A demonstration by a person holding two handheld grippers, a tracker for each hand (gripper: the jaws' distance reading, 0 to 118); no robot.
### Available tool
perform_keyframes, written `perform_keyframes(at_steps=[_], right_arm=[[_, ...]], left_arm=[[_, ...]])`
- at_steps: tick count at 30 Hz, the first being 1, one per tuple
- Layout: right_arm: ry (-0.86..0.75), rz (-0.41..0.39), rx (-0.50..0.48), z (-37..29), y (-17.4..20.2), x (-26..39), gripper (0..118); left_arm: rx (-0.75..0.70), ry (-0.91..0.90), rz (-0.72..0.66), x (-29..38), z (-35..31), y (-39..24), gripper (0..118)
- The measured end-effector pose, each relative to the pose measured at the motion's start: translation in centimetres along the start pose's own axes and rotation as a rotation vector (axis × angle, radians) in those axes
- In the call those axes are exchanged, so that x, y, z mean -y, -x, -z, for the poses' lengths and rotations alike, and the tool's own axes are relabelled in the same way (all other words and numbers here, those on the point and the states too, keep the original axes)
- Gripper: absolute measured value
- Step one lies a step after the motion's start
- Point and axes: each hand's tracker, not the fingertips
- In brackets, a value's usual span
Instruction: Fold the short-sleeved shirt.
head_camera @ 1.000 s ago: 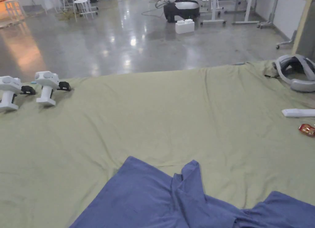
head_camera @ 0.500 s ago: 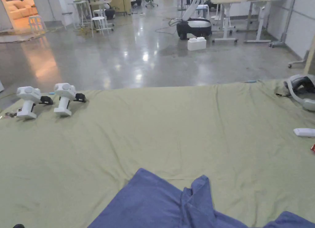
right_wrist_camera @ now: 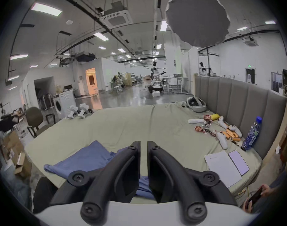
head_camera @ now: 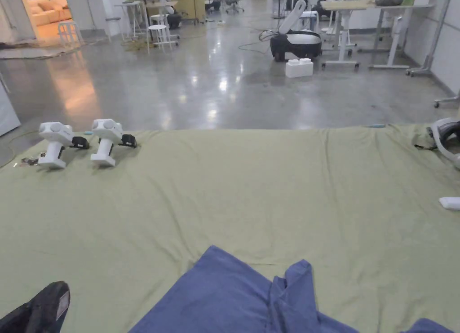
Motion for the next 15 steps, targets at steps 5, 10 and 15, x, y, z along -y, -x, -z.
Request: perform_keyframes(at_steps=[5,10,15], right_arm=[[-0.006,-0.082,0.014,0.1,1.7,0.0,2],[-0.006,-0.063,-0.024,1.3,3.0,-0.3,2],[0.011,-0.097,-0.098,2.3,4.8,0.2,2]], left_arm=[[0.013,0.038,-0.039,0.1,0.5,1.0,1],[-0.025,0.089,-0.083,1.0,1.3,3.6,1],[-0.026,0.414,-0.171,6.3,7.0,9.1,97]])
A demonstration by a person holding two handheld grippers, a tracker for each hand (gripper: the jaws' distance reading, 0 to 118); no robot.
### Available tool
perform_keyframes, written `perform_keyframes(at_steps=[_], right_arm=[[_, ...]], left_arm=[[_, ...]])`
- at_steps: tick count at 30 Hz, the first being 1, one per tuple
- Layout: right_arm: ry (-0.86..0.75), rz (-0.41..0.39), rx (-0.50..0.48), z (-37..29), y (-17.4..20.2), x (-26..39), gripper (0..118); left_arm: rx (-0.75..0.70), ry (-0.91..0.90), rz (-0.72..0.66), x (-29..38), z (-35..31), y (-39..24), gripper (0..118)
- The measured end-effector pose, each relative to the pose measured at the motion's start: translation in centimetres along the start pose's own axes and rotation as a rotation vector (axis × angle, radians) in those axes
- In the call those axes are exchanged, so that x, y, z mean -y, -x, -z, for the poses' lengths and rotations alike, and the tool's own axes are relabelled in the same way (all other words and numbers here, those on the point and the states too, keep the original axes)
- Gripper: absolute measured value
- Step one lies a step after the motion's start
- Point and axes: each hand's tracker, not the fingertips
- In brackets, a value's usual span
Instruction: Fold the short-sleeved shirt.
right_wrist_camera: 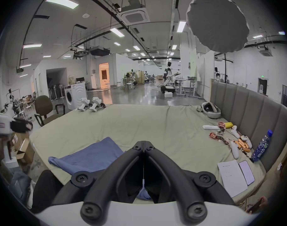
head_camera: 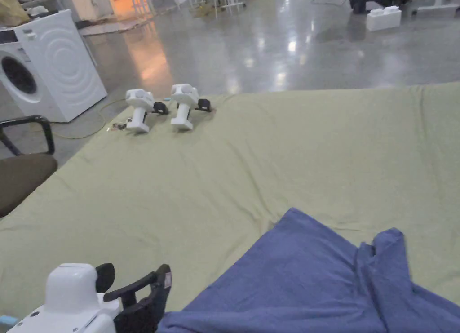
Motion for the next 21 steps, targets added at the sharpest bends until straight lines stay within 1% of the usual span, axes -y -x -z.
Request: perform_keyframes(at_steps=[2,4,7,10,11,13,15,16,17,18,19,20,21], right_arm=[[0.025,-0.015,-0.013,0.4,0.2,0.6,2],[0.062,-0.028,-0.029,0.8,0.3,1.1,2],[0.104,-0.042,-0.028,0.9,0.3,1.9,2],[0.136,-0.04,-0.011,0.8,0.1,2.4,2],[0.14,-0.034,-0.005,0.8,-0.1,2.5,2],[0.155,-0.01,0.002,0.7,-0.4,2.7,2],[0.161,0.007,0.009,0.6,-0.7,2.9,2],[0.164,0.013,0.012,0.6,-0.9,3.0,2],[0.167,0.018,0.014,0.5,-0.9,3.0,2],[0.167,0.023,0.016,0.5,-1.0,3.2,2],[0.169,0.032,0.02,0.6,-1.1,3.4,2],[0.175,0.046,0.018,0.8,-1.2,3.5,2],[0.182,0.058,0.015,0.9,-1.3,3.5,2]], left_arm=[[0.028,0.051,-0.067,2.6,3.0,3.2,96],[0.074,0.182,-0.194,5.0,7.4,7.1,96],[0.057,0.274,-0.358,7.8,12.2,11.3,95],[0.021,0.37,-0.323,9.3,16.0,12.1,92],[0.018,0.403,-0.296,9.7,17.0,11.8,89],[0.047,0.447,-0.241,10.4,18.5,10.9,76],[0.02,0.472,-0.182,10.6,19.5,9.7,75],[0.01,0.476,-0.15,10.4,19.5,9.1,72],[0.001,0.476,-0.131,10.2,19.6,8.6,64],[-0.012,0.486,-0.103,10.0,19.3,7.7,39],[-0.035,0.483,-0.063,9.9,19.3,7.1,24],[-0.02,0.478,-0.059,9.8,19.3,6.8,16],[-0.019,0.489,-0.057,9.8,19.6,6.4,11]])
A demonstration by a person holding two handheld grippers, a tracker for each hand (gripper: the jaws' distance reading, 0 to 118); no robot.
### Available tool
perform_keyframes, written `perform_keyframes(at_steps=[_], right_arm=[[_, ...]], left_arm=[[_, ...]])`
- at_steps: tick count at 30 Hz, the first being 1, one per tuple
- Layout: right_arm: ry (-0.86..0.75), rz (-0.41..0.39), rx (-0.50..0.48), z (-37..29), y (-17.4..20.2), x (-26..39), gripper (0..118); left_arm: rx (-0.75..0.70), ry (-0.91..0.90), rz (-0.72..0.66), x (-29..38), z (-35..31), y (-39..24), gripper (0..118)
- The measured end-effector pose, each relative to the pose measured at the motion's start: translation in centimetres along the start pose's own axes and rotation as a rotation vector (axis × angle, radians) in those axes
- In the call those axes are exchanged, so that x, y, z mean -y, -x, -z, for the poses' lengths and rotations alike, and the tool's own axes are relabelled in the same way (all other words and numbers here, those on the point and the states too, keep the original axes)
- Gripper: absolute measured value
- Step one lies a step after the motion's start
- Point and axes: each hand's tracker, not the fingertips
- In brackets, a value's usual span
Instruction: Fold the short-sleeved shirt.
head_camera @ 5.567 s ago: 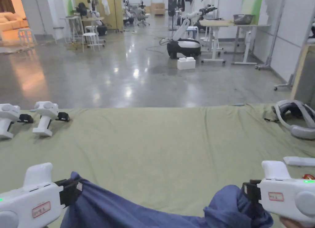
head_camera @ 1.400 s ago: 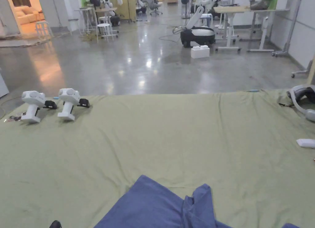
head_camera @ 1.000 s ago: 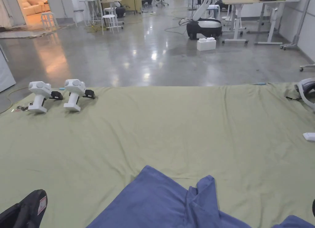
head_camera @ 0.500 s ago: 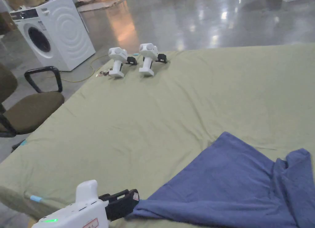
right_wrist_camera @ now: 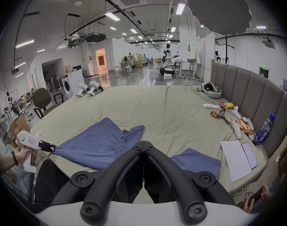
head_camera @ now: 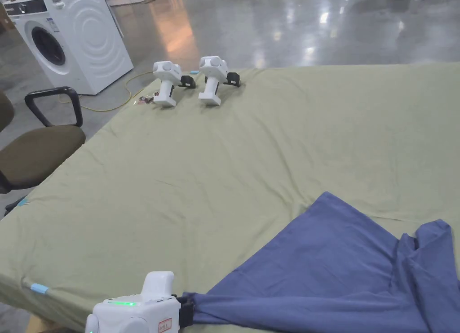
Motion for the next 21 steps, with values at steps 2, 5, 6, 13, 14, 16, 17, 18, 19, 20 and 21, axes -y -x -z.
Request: perform_keyframes(at_steps=[2,5,6,13,14,16,17,18,19,20,21], right_arm=[[0.011,0.015,0.0,0.4,-0.2,0.0,2],[0.022,0.025,-0.007,1.1,-0.4,-0.5,2],[0.029,0.027,-0.015,1.7,-0.5,-0.8,3],[0.3,0.139,-0.194,13.6,-0.7,-3.7,93],[0.323,0.164,-0.219,15.8,-0.7,-3.7,99],[0.416,0.158,-0.194,21.0,-0.2,-3.8,101],[0.437,0.154,-0.175,23.3,-0.1,-3.5,102],[0.49,0.153,-0.142,26.2,-0.2,-3.2,101],[0.543,0.16,-0.103,28.7,-0.2,-2.9,102],[0.586,0.18,-0.068,30.7,-0.3,-2.5,102],[0.625,0.206,-0.059,32.7,-0.4,-2.1,102]], left_arm=[[-0.058,0.017,0.071,0.0,0.0,-2.1,9],[-0.134,0.056,0.214,0.0,0.9,-5.4,9],[-0.14,0.082,0.233,-0.2,1.6,-5.8,9],[-0.045,0.196,0.04,-2.7,3.3,-2.1,9],[-0.03,0.188,0.01,-2.7,3.3,-1.5,9],[-0.006,0.164,-0.059,-2.3,3.0,-0.3,9],[0.003,0.155,-0.09,-2.2,2.6,0.1,9],[0.015,0.147,-0.133,-2.0,2.4,0.6,9],[0.021,0.142,-0.144,-1.9,2.4,0.9,9],[0.023,0.141,-0.141,-1.8,2.4,1.0,9],[0.024,0.141,-0.139,-1.8,2.5,1.1,9]])
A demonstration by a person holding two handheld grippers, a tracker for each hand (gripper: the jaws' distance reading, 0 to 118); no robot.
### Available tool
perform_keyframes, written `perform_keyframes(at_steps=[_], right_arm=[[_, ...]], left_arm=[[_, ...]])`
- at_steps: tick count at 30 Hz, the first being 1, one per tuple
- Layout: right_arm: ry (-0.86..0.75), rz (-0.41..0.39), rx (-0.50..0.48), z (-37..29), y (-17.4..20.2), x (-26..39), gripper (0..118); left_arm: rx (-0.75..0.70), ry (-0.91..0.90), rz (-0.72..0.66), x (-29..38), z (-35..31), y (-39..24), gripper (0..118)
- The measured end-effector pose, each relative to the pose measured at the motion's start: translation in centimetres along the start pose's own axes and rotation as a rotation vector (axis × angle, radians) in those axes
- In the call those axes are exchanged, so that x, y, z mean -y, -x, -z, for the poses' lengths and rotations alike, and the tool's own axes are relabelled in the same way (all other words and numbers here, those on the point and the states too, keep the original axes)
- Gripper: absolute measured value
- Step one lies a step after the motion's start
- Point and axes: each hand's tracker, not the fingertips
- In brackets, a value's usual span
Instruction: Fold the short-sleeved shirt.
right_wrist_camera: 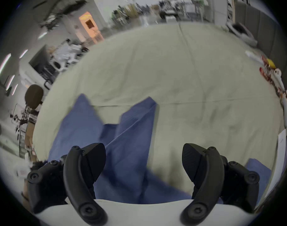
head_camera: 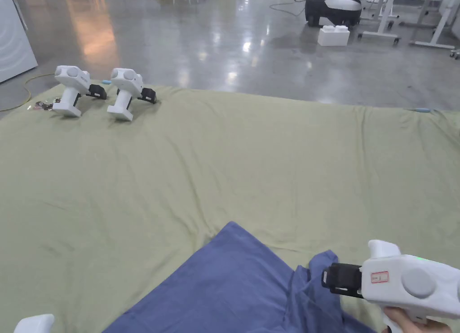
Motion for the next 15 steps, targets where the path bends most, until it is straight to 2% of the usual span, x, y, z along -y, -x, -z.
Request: perform_keyframes(at_steps=[2,4,6,7,8,9,11,13,15], right_arm=[[0.041,0.065,0.01,2.5,0.0,-1.3,102],[0.048,0.068,0.032,4.3,0.3,-2.1,102],[0.084,0.026,0.134,4.9,1.8,-2.1,100],[0.071,-0.048,0.177,4.5,3.0,-1.5,95],[0.047,-0.113,0.205,4.1,3.8,-1.2,86],[0.011,-0.167,0.194,3.6,4.3,-0.8,66],[-0.016,-0.201,0.189,2.8,4.6,-0.2,4],[-0.022,-0.162,0.191,2.5,4.5,-0.1,4],[-0.053,-0.062,0.135,1.4,3.6,0.0,4]], left_arm=[[0.003,-0.002,-0.003,0.0,0.0,0.0,9],[0.006,-0.006,-0.009,0.0,0.1,0.1,9],[0.013,-0.01,-0.018,0.1,0.1,0.3,9],[0.017,-0.014,-0.028,0.1,0.1,0.5,9],[0.02,-0.019,-0.038,0.2,0.2,0.7,9],[0.02,-0.022,-0.046,0.2,0.1,0.8,9],[0.017,-0.025,-0.045,0.3,0.1,0.6,9],[0.012,-0.03,-0.035,0.3,0.0,0.5,9],[0.016,-0.045,-0.033,0.6,-0.4,0.6,8]])
